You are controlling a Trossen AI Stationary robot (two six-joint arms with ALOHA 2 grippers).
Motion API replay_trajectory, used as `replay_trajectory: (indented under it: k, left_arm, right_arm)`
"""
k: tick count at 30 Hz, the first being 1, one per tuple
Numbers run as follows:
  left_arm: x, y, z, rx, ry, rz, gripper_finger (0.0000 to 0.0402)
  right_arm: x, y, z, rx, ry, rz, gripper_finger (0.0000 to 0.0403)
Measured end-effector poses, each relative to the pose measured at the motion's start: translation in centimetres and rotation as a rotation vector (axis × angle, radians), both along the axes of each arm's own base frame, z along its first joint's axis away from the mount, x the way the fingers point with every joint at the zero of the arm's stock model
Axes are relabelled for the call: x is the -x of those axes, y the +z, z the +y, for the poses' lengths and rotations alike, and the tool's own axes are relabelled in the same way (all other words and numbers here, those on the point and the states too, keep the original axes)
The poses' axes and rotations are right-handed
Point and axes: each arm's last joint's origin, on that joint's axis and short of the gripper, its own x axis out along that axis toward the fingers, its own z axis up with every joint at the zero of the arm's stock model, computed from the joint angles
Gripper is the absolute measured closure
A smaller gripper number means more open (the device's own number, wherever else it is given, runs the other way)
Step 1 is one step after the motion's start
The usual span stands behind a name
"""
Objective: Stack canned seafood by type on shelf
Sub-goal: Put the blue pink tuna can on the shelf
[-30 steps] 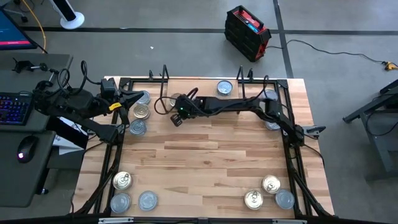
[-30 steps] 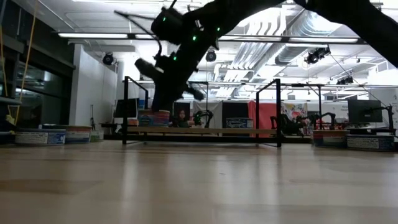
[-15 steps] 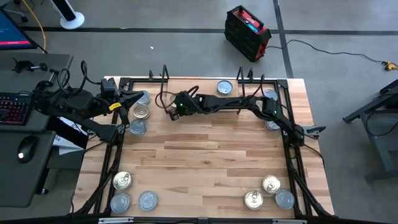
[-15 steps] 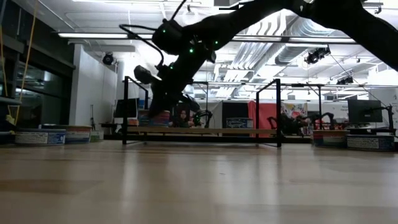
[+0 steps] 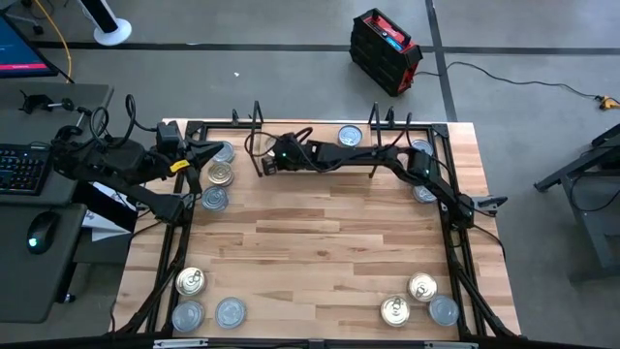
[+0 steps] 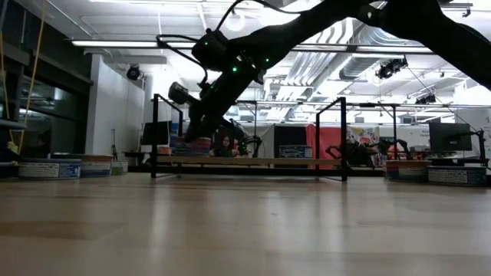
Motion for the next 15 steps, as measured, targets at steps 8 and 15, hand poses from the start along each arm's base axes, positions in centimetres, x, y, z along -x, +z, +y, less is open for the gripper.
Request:
replay_trajectory:
  k: [8, 15]
  left_arm:
    - [0.0, 0.0, 0.0, -0.002, 0.002, 0.004, 0.0401]
    - [0.0, -0.1, 0.0, -0.002, 0.001, 0.005, 0.0401]
  right_arm:
    - [0.2, 0.4, -2.2, -0.001, -0.055, -0.070, 0.0403]
    - [0.2, 1.0, -3.7, -0.021, -0.035, -0.163, 0.0403]
